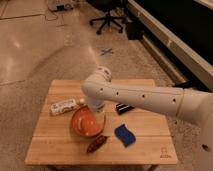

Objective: Place the white sponge in the ceramic bowl

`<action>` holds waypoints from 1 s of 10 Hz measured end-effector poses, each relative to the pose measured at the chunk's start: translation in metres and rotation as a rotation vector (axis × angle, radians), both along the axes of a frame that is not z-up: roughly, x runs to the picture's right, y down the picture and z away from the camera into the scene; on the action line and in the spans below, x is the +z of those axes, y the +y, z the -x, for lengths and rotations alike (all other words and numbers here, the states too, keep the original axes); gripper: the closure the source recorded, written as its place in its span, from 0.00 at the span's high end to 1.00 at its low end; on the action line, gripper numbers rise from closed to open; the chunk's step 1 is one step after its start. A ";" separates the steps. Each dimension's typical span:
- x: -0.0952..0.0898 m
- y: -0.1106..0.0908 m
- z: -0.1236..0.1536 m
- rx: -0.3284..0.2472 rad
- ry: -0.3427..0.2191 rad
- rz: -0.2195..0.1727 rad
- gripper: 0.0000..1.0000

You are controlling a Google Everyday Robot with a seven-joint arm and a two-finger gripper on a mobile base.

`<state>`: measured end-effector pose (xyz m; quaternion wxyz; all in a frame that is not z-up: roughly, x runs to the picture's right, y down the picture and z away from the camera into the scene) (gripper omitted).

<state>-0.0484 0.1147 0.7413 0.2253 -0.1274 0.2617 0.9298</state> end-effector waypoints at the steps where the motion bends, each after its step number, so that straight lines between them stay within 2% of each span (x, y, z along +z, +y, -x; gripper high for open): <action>1: 0.005 0.003 -0.027 0.023 0.065 0.007 0.80; 3: 0.012 0.010 -0.073 0.098 0.184 0.019 0.80; 6: 0.017 0.030 -0.121 0.242 0.315 0.038 0.80; 8: 0.022 0.049 -0.135 0.323 0.363 0.046 0.80; 10: 0.027 0.067 -0.141 0.368 0.386 0.057 0.80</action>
